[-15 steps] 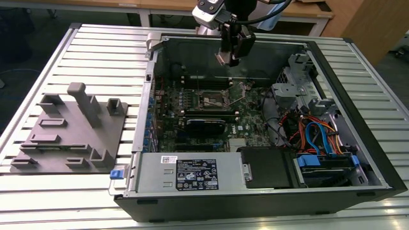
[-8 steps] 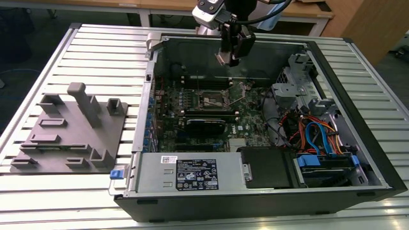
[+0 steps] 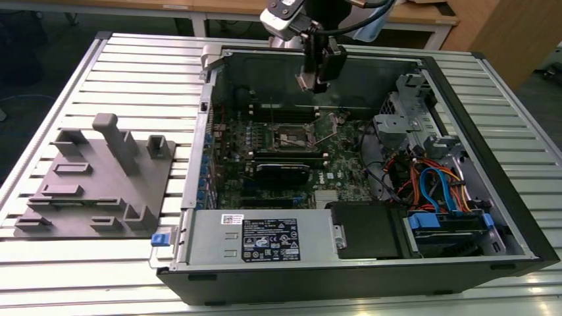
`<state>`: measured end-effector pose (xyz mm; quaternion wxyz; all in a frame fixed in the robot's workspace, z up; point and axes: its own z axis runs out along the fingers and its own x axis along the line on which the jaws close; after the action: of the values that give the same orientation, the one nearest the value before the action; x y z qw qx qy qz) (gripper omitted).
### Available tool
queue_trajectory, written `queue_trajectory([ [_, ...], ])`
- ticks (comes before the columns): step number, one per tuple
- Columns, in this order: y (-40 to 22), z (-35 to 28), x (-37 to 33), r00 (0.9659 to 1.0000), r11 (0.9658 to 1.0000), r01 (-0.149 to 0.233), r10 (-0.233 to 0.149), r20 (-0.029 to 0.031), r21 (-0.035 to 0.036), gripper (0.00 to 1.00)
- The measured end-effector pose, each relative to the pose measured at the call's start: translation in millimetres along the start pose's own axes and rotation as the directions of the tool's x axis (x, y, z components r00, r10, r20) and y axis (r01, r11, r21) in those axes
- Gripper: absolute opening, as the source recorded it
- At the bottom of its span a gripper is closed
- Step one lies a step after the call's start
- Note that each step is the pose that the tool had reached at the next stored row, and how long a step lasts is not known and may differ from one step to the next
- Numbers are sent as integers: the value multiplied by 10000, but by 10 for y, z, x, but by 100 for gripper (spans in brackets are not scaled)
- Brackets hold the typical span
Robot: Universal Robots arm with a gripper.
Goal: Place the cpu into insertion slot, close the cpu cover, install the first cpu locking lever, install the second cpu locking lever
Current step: 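Place the cpu into insertion slot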
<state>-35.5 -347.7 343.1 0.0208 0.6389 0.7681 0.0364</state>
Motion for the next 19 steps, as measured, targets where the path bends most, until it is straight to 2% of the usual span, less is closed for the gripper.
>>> queue_trajectory([
  [6,-136,77,26,9999,10000,-99,99,24,1,54],
  [9,-144,122,30,9992,9992,-394,394,69,0,54],
  [14,-150,192,33,9933,9934,-1147,1147,143,-13,54],
  [17,-151,225,36,9906,9908,-1357,1357,159,-19,54],
  [19,-152,237,36,9902,9903,-1390,1390,163,-19,54],
])
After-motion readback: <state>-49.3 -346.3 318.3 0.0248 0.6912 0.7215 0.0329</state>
